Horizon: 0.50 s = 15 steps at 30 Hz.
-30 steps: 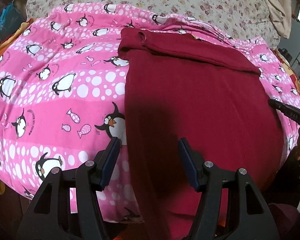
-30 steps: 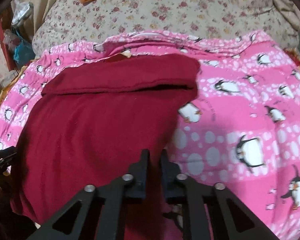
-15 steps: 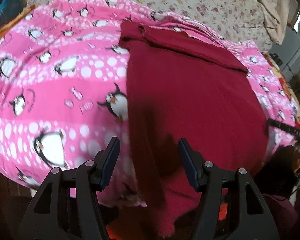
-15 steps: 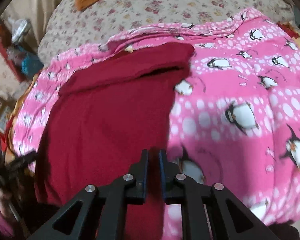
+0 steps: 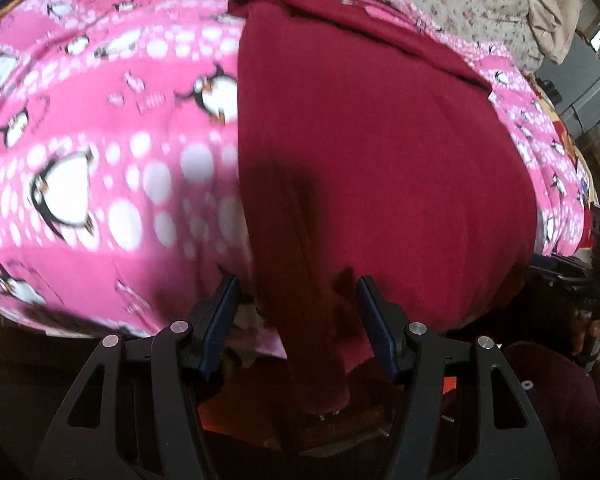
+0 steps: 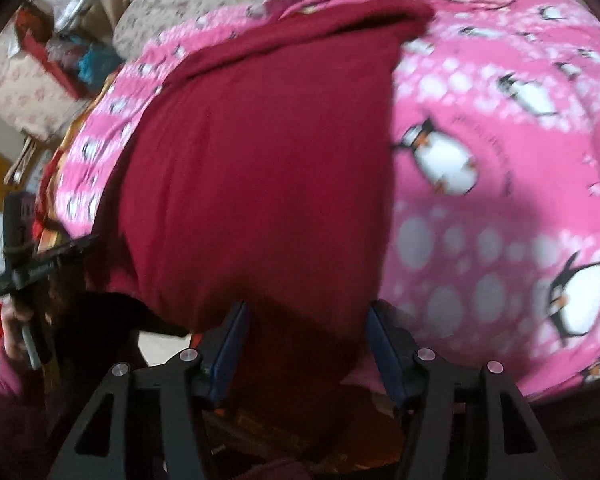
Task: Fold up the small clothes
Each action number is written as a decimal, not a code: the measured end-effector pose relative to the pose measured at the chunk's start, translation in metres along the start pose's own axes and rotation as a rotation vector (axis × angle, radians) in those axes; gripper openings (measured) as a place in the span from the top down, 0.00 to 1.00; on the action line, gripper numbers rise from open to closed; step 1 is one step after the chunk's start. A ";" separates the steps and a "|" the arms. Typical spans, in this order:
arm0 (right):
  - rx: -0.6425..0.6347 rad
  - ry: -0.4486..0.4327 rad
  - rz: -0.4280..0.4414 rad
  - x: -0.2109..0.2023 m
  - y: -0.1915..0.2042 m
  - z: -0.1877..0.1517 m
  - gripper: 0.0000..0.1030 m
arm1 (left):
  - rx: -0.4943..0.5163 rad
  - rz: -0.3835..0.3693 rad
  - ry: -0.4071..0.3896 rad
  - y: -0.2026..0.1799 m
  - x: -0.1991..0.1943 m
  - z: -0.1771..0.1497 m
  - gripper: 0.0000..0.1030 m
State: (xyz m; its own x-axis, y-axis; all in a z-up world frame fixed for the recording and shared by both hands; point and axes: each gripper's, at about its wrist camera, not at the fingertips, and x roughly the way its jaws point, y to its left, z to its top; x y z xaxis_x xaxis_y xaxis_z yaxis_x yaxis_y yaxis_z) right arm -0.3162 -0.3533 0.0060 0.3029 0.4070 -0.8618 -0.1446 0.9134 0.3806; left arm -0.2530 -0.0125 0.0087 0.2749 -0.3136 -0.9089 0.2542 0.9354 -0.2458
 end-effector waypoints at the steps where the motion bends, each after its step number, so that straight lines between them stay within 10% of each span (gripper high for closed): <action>1: -0.007 -0.001 0.015 0.002 0.001 -0.001 0.44 | -0.002 -0.001 0.011 0.000 0.003 -0.002 0.42; 15: -0.059 0.006 0.070 0.005 0.007 -0.001 0.49 | -0.016 -0.003 0.015 0.000 0.009 -0.002 0.42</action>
State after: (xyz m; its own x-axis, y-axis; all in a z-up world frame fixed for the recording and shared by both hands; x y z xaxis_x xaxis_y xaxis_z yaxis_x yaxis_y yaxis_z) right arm -0.3160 -0.3451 0.0037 0.2845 0.4695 -0.8358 -0.2201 0.8806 0.4197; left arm -0.2521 -0.0153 -0.0003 0.2600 -0.3144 -0.9130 0.2403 0.9368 -0.2542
